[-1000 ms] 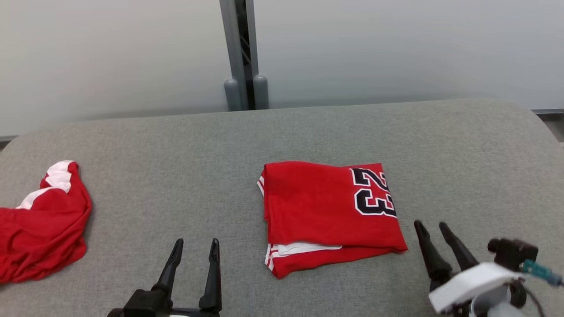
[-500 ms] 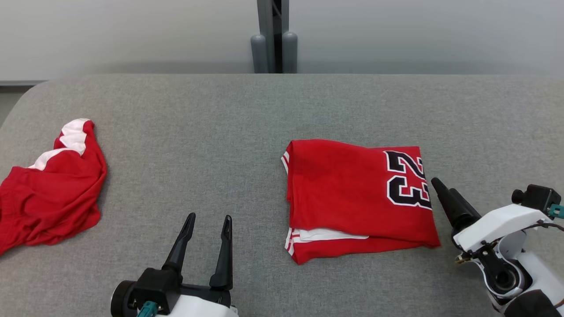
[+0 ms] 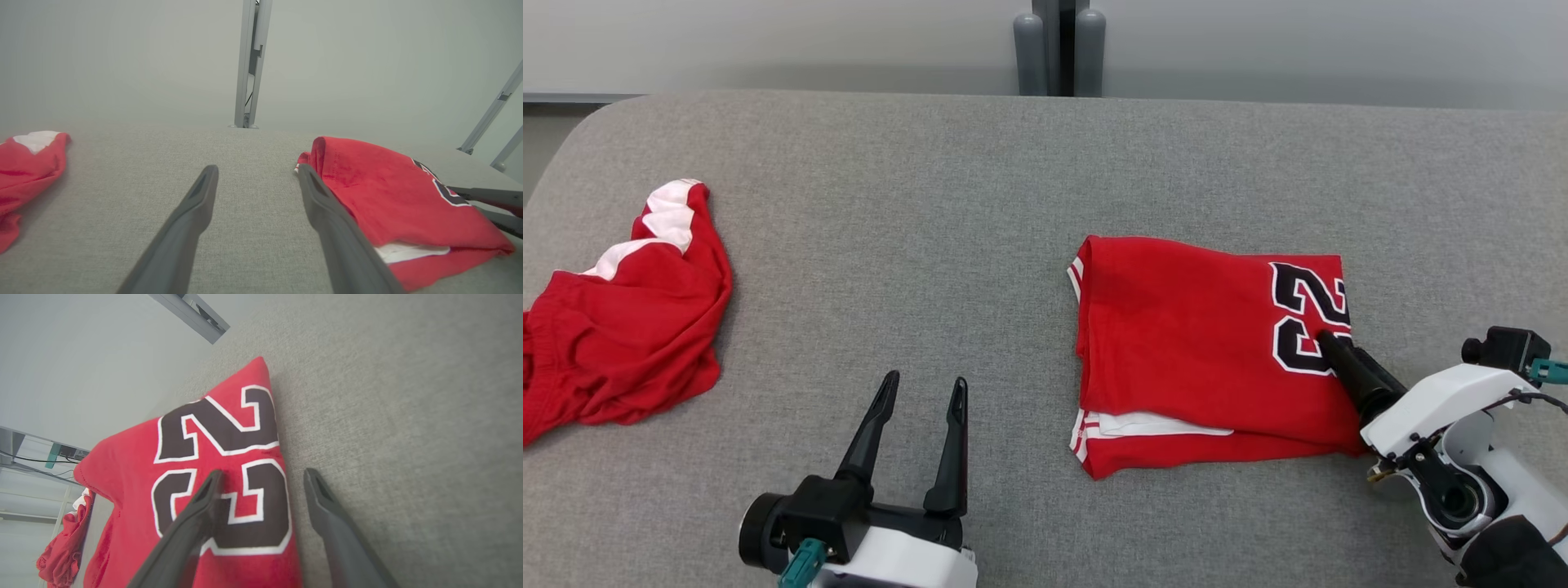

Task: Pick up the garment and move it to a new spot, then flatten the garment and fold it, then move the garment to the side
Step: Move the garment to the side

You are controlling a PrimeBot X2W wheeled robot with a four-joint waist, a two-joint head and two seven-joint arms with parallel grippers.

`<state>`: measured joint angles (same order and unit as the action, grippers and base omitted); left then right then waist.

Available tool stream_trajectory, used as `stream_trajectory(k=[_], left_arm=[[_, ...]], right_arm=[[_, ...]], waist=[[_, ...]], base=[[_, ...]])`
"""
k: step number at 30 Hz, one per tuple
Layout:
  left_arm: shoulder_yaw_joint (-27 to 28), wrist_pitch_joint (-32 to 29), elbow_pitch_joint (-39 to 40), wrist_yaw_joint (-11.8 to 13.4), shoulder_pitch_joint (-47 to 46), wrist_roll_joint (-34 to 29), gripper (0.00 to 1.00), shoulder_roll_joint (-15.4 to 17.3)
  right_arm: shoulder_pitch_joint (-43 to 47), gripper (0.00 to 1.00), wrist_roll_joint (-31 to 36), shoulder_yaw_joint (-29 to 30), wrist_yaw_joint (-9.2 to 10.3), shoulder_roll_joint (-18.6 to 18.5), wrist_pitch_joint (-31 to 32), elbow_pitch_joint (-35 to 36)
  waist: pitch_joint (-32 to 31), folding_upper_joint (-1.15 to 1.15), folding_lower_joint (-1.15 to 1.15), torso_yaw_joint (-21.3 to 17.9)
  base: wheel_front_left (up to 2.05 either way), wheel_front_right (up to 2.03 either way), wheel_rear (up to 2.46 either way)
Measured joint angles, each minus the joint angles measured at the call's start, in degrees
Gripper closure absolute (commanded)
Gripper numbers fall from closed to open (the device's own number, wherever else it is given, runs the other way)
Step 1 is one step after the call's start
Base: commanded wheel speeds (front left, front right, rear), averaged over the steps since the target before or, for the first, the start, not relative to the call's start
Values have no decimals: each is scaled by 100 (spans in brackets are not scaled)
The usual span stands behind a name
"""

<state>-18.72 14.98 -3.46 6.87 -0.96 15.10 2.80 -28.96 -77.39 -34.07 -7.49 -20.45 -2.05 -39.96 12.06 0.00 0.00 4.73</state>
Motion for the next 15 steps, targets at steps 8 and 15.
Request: stream_trajectory(k=[8,15], left_arm=[[-16,0,-34,10,-65,1,0,-1],[19,0,-16,33,-64,3,0,0]], right_arm=[[-107,100,-131,-324,0,-158,-177,48],[-123,100,-20,-650,0,-442,-672,250]], waist=[[49,0,0,48],[-12,0,0,-102]], base=[[0,0,0],[0,0,0]])
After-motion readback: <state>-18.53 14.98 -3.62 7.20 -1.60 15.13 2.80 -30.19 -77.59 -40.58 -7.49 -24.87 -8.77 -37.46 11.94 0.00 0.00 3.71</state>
